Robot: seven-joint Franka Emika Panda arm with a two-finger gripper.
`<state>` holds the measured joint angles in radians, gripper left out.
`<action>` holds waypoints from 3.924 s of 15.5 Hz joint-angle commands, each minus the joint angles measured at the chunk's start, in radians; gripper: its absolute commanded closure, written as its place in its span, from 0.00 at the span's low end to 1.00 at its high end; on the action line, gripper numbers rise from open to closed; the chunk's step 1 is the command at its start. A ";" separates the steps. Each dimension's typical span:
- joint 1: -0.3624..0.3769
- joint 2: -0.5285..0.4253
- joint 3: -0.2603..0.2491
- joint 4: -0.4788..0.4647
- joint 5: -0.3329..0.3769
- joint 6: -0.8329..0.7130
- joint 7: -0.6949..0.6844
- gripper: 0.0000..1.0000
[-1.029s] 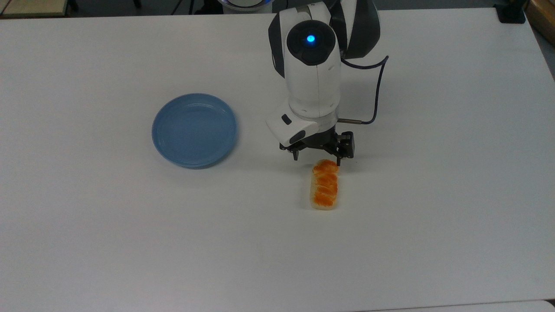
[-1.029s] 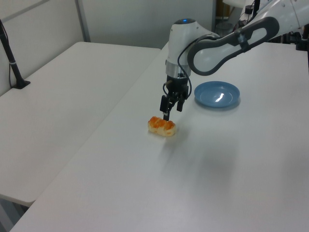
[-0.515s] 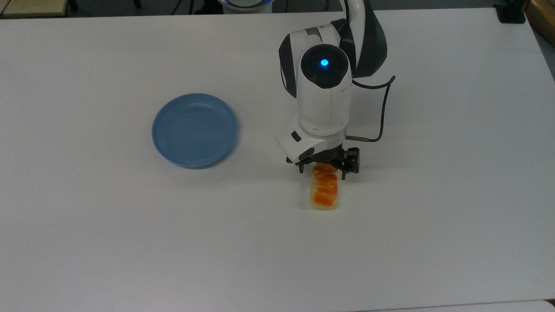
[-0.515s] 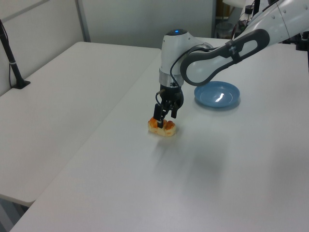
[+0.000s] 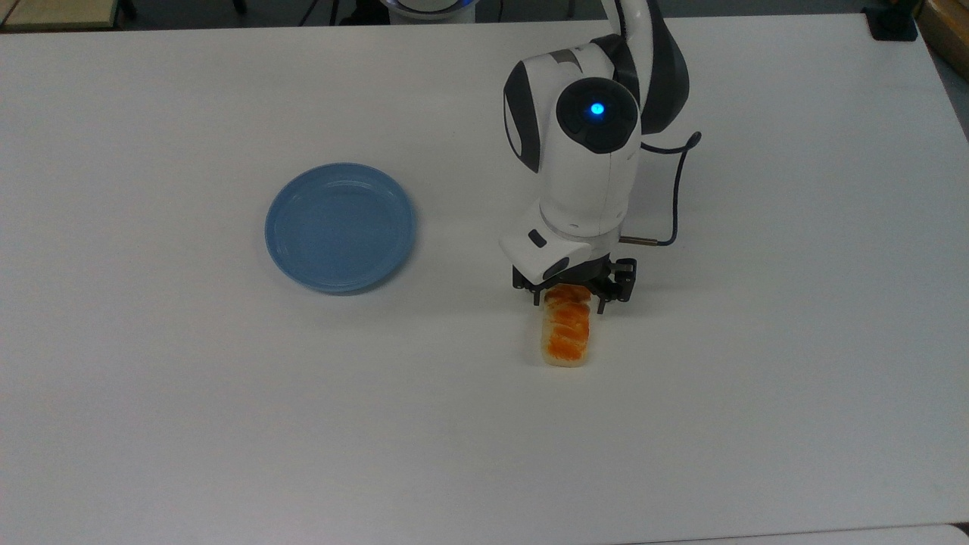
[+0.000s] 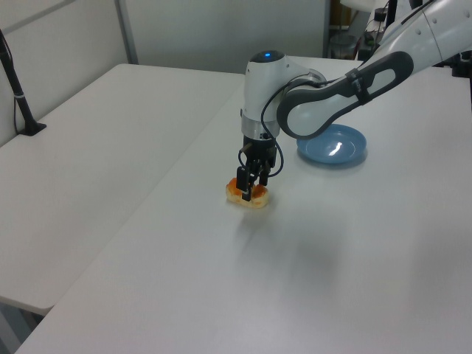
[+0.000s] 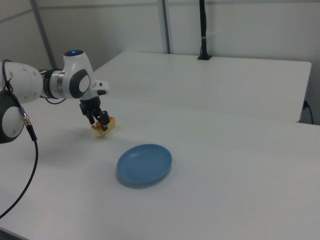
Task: Put the bread on a plate
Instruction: 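Lower the gripper around the bread roll and close on it, then lift the bread roll and carry it over the blue plate, then lower the bread roll onto the plate and open the gripper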
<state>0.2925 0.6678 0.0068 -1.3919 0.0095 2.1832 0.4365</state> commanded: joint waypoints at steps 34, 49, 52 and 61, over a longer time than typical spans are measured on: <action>-0.389 -0.524 -0.027 -0.387 -0.042 -0.196 -0.374 0.66; -0.392 -0.461 -0.045 -0.585 -0.063 0.049 -0.413 0.66; -0.388 -0.438 -0.041 -0.584 -0.063 0.058 -0.413 0.66; -0.363 -0.407 -0.039 -0.576 -0.068 0.063 -0.412 0.00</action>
<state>-0.0763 0.2803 -0.0255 -1.9560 -0.0389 2.2294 0.0347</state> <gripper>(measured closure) 0.242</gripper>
